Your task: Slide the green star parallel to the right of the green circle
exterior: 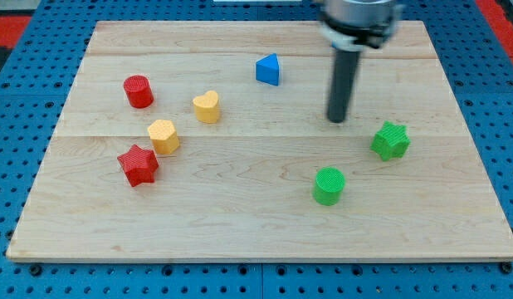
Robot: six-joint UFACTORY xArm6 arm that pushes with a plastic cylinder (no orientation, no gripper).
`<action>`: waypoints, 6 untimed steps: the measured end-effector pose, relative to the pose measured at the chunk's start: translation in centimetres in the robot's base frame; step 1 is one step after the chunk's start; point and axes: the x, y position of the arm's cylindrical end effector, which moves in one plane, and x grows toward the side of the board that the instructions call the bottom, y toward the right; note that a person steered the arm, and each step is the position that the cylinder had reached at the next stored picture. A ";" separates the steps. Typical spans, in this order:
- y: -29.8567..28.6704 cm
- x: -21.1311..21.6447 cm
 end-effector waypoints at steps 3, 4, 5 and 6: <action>9.0 7.1; 10.9 8.5; 10.0 11.5; 3.4 10.8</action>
